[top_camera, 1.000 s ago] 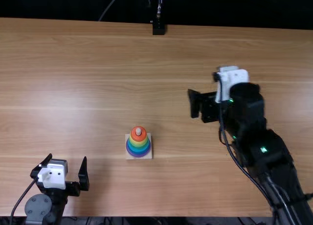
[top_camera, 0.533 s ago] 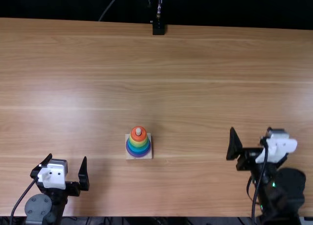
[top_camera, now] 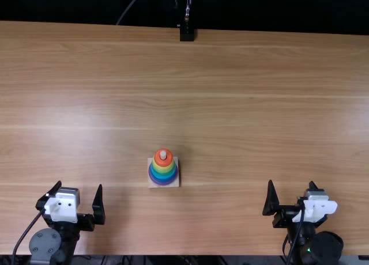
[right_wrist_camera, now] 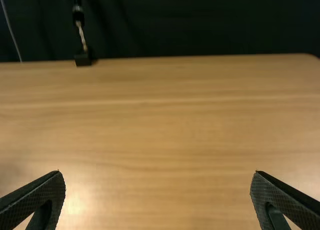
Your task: Build the Hanoi tower: stack the rings onto the peg from bottom to top in this color order: purple, dark blue, light blue, dark green, light green, yellow, orange.
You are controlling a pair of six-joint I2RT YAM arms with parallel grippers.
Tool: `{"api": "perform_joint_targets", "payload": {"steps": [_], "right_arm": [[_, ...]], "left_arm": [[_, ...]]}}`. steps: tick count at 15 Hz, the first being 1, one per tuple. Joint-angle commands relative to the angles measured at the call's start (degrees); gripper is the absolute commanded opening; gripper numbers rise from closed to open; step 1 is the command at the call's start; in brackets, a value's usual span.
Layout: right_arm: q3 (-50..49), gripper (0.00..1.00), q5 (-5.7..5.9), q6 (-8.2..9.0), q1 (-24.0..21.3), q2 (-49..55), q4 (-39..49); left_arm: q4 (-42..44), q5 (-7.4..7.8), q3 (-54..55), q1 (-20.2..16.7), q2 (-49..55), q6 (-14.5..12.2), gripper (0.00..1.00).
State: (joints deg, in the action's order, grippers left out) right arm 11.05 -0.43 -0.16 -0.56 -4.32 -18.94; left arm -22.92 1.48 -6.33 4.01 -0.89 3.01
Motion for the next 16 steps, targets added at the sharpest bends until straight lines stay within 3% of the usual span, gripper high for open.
{"api": "perform_joint_targets", "payload": {"steps": [1, 16], "right_arm": [[-1.82, 1.0, 0.11, -0.36, -1.55, 2.3, 0.0], [-10.17, 1.0, 0.0, -1.1, -2.52, 4.32, 0.1]], "left_arm": [[-4.19, -0.21, 6.33, -0.67, 0.89, -0.69, 1.0], [-4.19, -0.21, 6.33, -0.67, 0.89, -0.69, 1.0]]}}
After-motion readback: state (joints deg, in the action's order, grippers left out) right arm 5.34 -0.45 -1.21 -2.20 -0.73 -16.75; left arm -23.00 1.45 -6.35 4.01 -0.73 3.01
